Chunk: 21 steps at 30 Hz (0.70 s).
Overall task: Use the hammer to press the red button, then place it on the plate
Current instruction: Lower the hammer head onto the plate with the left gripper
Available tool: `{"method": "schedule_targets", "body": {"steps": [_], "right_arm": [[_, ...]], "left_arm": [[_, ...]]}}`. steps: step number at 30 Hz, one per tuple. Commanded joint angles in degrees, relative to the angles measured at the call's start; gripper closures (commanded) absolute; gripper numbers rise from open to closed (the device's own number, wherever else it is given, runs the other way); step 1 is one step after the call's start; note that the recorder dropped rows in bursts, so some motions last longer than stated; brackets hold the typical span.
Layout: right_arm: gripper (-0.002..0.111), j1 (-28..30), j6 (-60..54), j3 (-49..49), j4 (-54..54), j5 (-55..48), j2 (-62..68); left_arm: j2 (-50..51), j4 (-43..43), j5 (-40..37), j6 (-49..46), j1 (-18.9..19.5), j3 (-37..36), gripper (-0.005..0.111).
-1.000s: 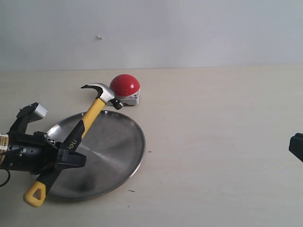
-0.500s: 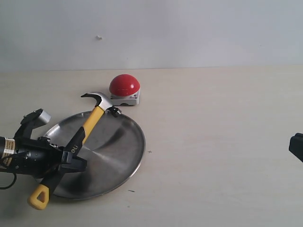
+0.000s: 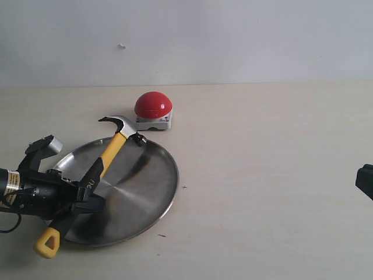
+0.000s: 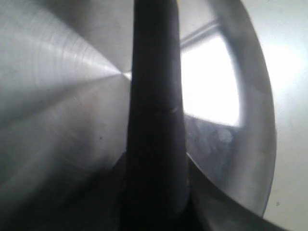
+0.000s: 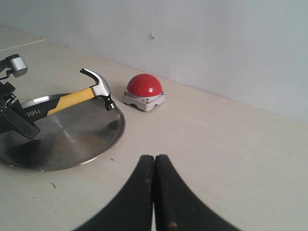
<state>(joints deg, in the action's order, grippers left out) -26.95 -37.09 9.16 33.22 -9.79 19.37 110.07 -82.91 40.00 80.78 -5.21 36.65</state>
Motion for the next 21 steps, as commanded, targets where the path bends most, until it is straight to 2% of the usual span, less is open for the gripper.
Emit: {"method": "schedule_targets", "body": {"steps": [1, 21], "right_arm": [[0.108, 0.07, -0.52, -0.25, -0.11, 0.03, -0.22], [0.108, 0.07, -0.52, -0.25, -0.11, 0.03, -0.22]], "left_arm": [[-0.42, 2.22, 1.9, 0.26, -0.05, 0.67, 0.107], [-0.42, 1.99, 1.79, 3.85, -0.05, 1.47, 0.107]]}}
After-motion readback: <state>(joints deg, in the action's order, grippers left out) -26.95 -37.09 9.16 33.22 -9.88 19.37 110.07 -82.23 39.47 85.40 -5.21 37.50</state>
